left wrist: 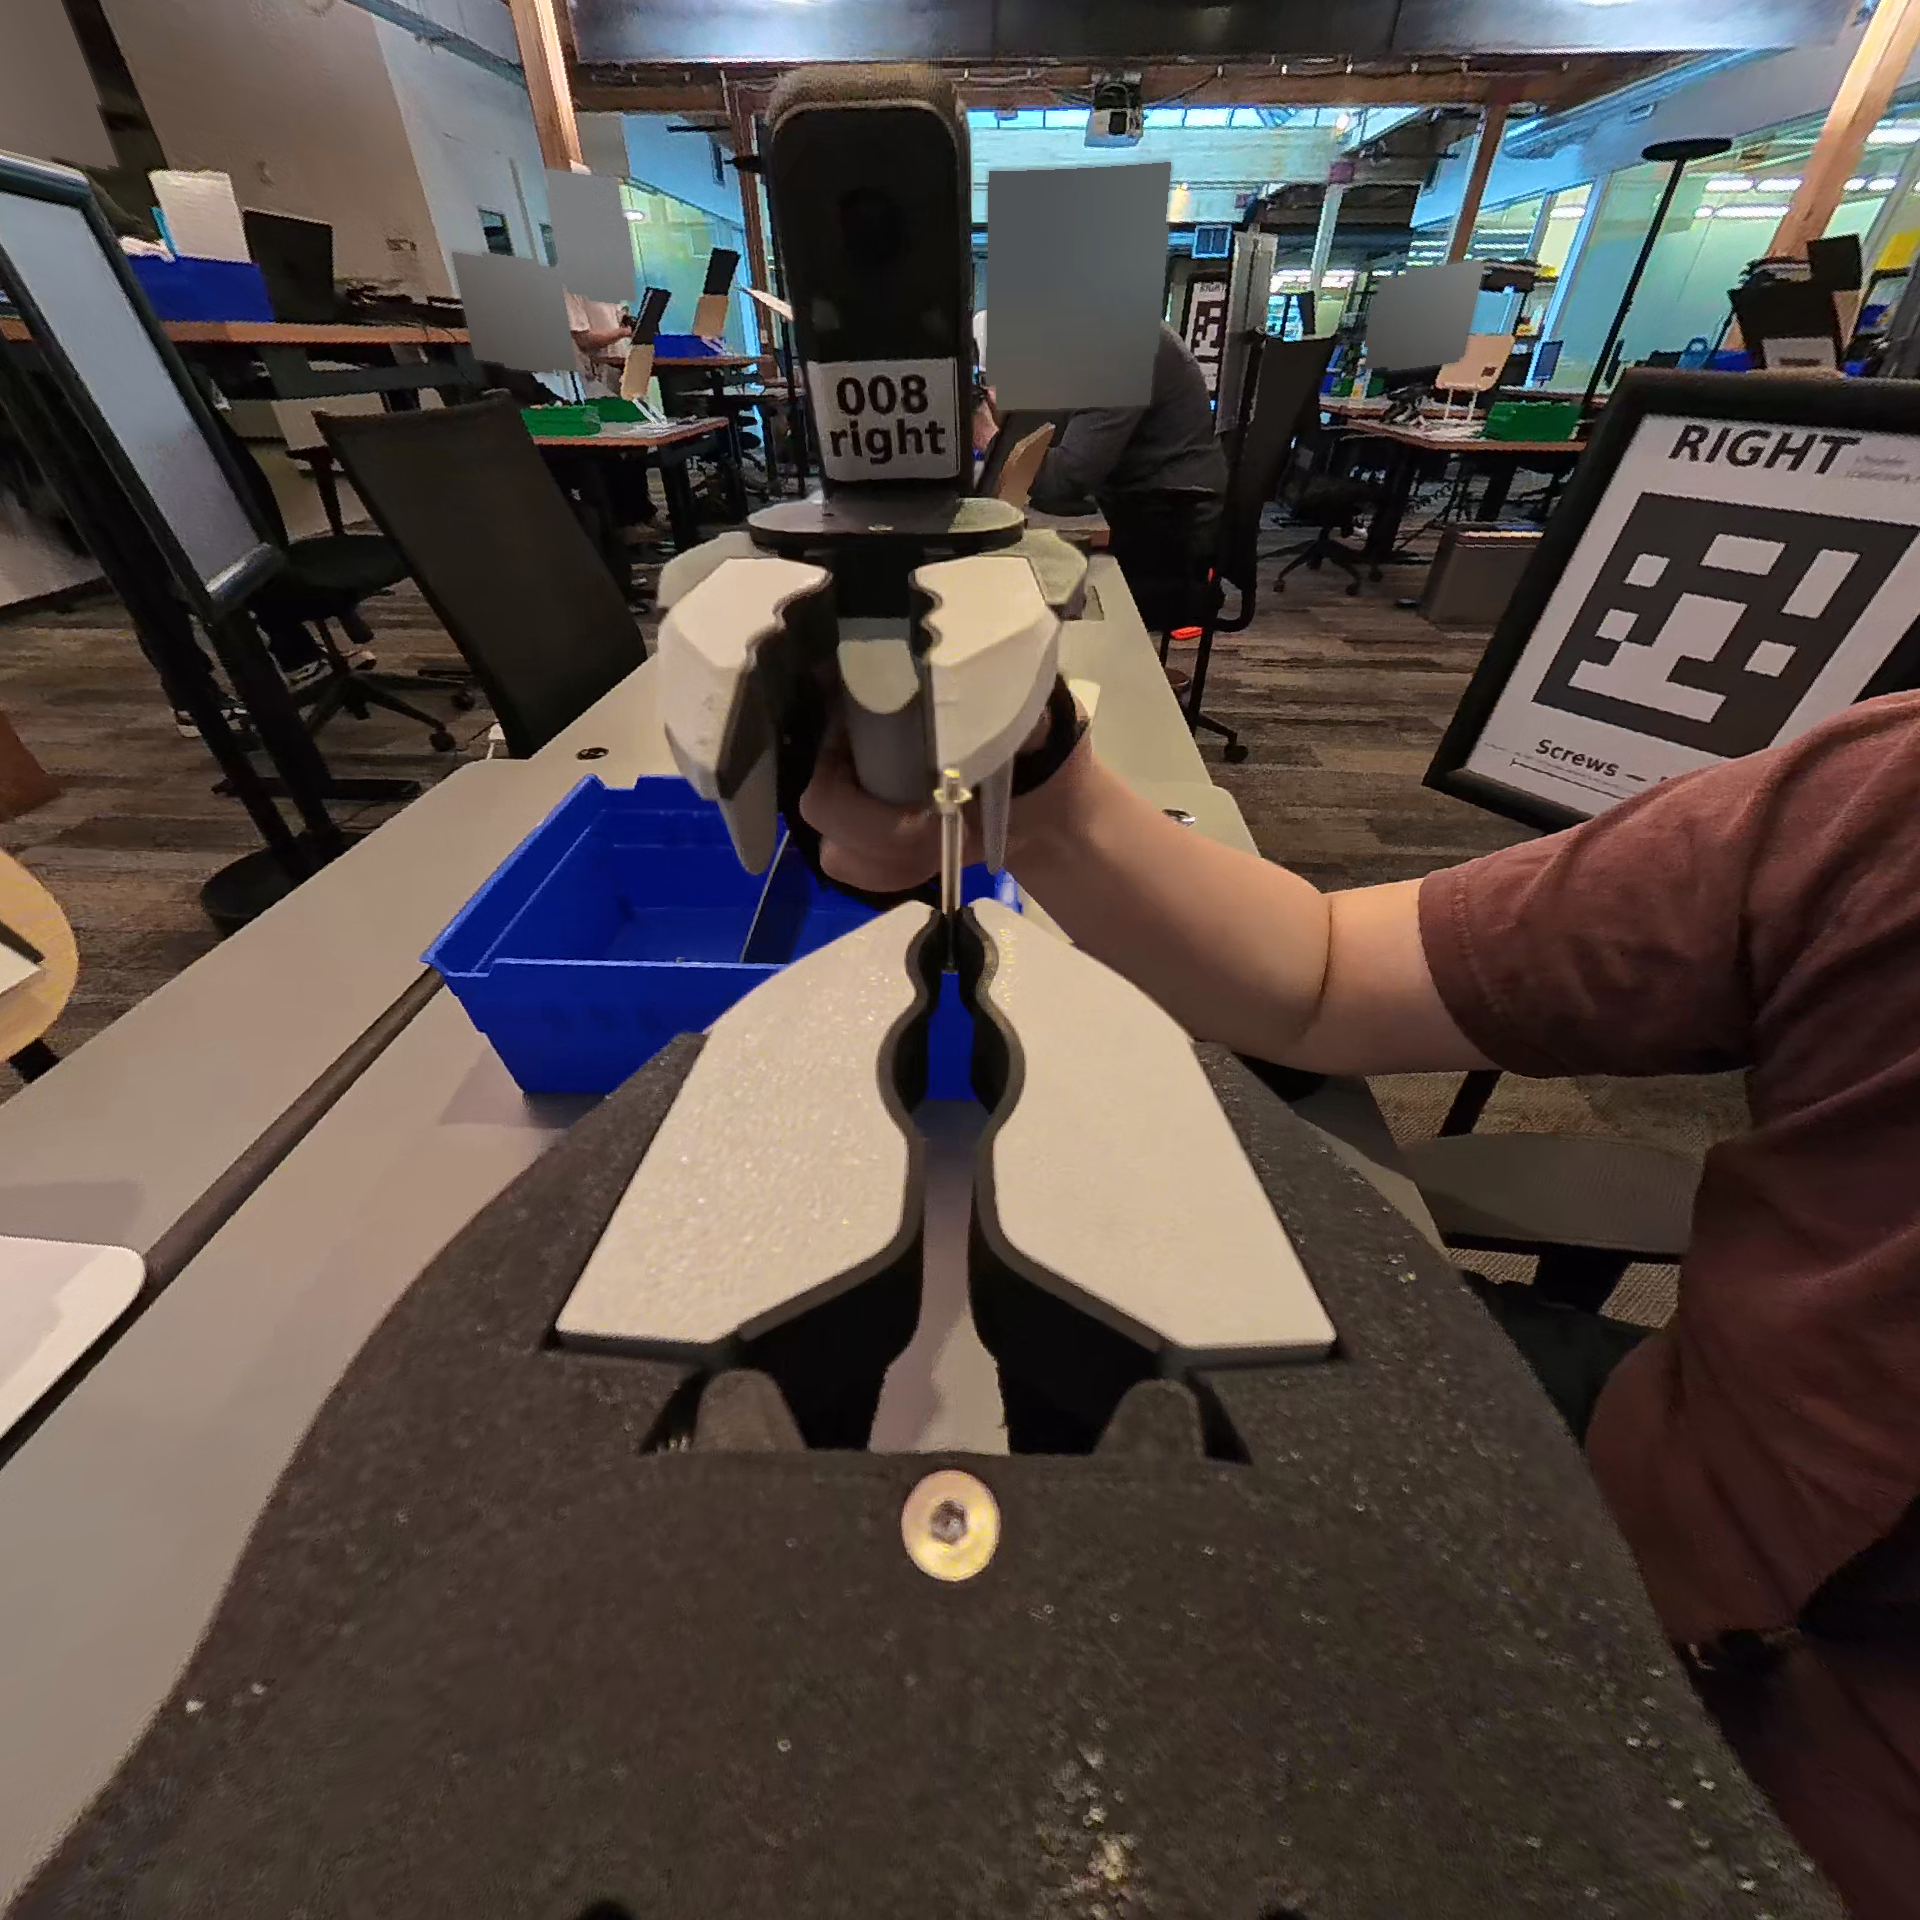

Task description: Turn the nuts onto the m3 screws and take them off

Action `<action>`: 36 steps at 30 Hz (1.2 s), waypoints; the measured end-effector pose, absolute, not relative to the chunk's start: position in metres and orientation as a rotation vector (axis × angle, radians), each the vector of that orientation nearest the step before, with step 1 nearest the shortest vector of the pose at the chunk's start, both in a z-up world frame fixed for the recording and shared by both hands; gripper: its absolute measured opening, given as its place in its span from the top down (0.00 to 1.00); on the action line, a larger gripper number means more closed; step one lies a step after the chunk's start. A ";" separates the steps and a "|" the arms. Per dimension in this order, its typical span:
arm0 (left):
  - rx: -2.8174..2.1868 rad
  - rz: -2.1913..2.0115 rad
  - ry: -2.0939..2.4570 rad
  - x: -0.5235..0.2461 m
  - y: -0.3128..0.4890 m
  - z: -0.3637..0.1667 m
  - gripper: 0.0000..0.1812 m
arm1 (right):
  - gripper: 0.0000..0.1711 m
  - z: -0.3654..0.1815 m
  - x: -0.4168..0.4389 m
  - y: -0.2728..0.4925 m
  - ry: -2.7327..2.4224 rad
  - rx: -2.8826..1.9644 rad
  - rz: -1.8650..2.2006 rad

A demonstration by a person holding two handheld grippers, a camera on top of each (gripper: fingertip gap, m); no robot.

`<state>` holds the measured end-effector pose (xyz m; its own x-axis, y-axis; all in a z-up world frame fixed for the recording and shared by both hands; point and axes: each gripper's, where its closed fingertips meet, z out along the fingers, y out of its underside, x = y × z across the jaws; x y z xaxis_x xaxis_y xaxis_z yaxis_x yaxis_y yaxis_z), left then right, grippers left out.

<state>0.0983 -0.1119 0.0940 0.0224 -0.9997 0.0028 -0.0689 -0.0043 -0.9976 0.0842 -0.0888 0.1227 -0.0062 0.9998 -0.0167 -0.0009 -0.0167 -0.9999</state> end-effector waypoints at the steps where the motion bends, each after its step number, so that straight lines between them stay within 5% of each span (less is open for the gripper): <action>1: -1.272 -1.168 1.236 0.098 -0.111 0.094 0.99 | 0.82 0.124 0.086 -0.089 -1.198 -1.211 1.234; 36: -1.227 -1.153 1.274 0.102 -0.123 0.097 0.99 | 0.80 0.122 0.082 -0.103 -1.273 -1.196 1.290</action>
<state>0.1019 -0.1233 0.0972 -0.0032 -0.9993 -0.0367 -0.0625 0.0368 -0.9974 0.0822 -0.1029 0.1219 -0.0909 0.9955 -0.0285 0.0152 -0.0272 -0.9995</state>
